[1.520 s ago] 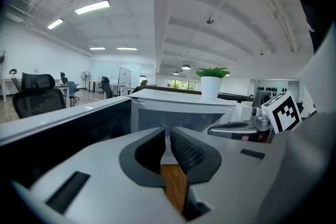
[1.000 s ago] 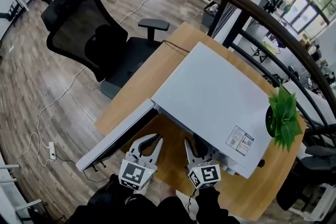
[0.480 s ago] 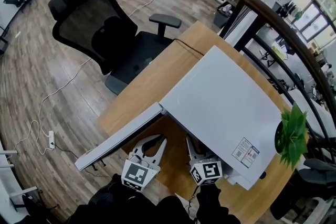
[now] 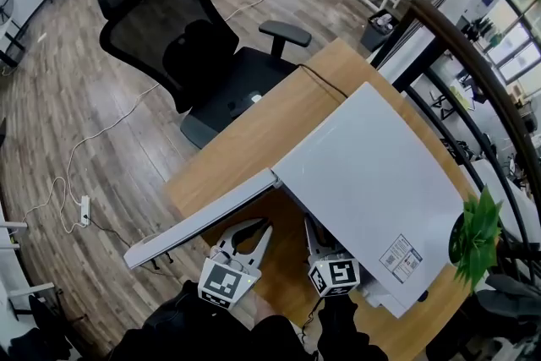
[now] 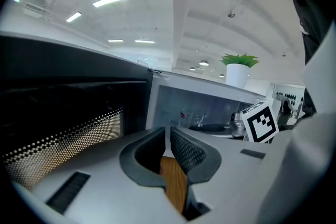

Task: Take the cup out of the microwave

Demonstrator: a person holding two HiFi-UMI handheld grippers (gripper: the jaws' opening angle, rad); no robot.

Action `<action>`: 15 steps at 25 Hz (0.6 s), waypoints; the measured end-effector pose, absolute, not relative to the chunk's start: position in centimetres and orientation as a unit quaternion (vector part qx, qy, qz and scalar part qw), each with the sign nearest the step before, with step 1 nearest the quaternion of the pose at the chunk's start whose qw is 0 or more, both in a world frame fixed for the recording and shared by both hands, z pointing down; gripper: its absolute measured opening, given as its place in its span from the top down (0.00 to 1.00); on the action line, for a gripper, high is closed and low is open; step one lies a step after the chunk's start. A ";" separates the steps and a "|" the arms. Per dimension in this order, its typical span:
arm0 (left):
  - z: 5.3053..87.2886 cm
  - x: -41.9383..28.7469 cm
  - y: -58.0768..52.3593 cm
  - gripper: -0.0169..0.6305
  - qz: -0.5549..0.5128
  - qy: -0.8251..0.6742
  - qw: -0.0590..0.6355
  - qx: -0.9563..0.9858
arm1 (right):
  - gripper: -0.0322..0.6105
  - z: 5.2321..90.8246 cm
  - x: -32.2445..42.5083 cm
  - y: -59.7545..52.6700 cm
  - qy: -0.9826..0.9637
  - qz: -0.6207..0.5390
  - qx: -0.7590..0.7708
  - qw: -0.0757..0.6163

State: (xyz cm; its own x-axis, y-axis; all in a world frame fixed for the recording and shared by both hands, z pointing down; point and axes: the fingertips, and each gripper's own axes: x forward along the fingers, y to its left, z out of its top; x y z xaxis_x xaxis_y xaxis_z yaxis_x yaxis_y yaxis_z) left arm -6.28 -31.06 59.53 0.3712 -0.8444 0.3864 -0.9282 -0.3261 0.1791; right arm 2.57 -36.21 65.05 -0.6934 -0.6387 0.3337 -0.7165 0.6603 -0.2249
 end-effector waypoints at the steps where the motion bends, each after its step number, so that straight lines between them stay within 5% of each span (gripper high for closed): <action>1: 59.5 -6.5 -31.1 0.90 0.108 -0.553 0.184 0.805 | 0.71 65.1 2.4 -36.3 -0.905 0.171 0.373 0.116; 9: 59.4 -7.7 -30.3 0.90 0.114 -0.572 0.190 0.790 | 0.77 65.2 1.7 -36.8 -0.905 0.159 0.372 0.132; 12: 59.4 -8.1 -29.8 0.90 0.112 -0.578 0.191 0.785 | 0.91 65.2 1.8 -37.1 -0.899 0.144 0.388 0.143; 15: 59.3 -8.6 -29.5 0.90 0.111 -0.584 0.191 0.781 | 0.92 65.1 1.5 -37.1 -0.898 0.125 0.395 0.151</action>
State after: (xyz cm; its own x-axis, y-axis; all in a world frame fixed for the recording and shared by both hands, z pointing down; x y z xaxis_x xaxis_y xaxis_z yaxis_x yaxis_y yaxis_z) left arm -8.57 -29.45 59.34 0.2938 -0.8696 0.3968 -0.9546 -0.2456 0.1685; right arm 1.46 -37.08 65.14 -0.6427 -0.6708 0.3700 -0.7464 0.6571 -0.1054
